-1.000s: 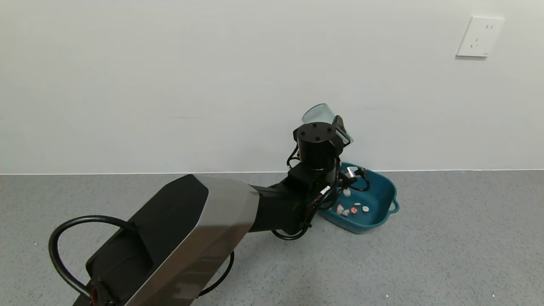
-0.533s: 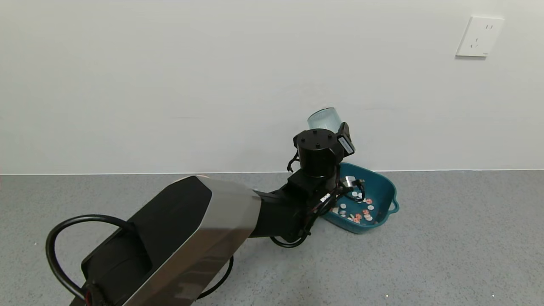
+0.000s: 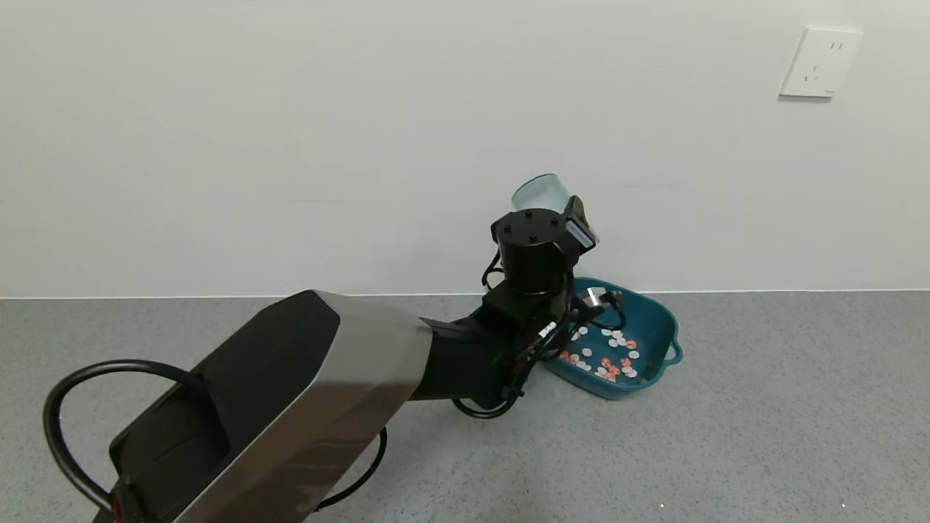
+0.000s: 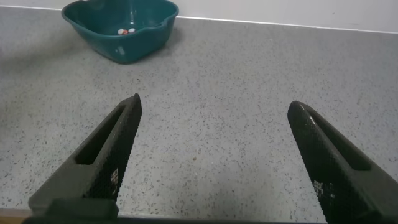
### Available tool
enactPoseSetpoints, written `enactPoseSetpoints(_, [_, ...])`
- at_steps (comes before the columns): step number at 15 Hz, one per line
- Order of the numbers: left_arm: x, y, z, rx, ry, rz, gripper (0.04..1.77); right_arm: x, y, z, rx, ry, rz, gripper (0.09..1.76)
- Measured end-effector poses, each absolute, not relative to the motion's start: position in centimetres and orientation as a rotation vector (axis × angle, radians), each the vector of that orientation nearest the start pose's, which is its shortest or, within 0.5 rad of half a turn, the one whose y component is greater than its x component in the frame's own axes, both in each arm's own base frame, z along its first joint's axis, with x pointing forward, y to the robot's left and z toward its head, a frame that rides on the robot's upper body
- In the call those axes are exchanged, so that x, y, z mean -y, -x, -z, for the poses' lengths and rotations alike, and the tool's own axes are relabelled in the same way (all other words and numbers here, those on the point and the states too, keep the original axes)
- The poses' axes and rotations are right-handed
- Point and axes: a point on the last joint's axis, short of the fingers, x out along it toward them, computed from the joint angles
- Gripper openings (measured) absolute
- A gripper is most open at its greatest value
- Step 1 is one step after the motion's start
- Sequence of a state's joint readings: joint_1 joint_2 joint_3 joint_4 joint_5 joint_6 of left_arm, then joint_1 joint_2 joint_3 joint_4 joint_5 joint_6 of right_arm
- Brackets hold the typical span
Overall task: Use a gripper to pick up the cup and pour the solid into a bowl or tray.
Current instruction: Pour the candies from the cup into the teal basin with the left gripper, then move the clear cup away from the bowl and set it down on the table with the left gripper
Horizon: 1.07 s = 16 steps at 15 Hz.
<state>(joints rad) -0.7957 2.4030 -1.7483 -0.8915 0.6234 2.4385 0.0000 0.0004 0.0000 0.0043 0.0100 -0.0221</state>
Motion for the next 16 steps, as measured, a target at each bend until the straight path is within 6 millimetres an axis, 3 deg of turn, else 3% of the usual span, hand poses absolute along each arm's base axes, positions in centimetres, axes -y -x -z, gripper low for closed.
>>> enactPoseSetpoints(3, [33.9, -35.3, -19.3, 0.154, -2.167, -0.119, 1.28, 0.0, 2.3, -7.5, -0.005, 0.023, -0.01, 1.71])
enactPoseSetpoints(8, [30.4, -34.3, -21.2, -0.022, -1.907, 0.004, 1.28, 0.0, 2.3, -7.5, -0.005, 0.023, -0.01, 1.71])
enactPoseSetpoints(16, [24.7, -30.3, -22.6, -0.295, -1.241, 0.194, 1.28, 0.0, 2.3, -7.5, -0.005, 0.023, -0.01, 1.71])
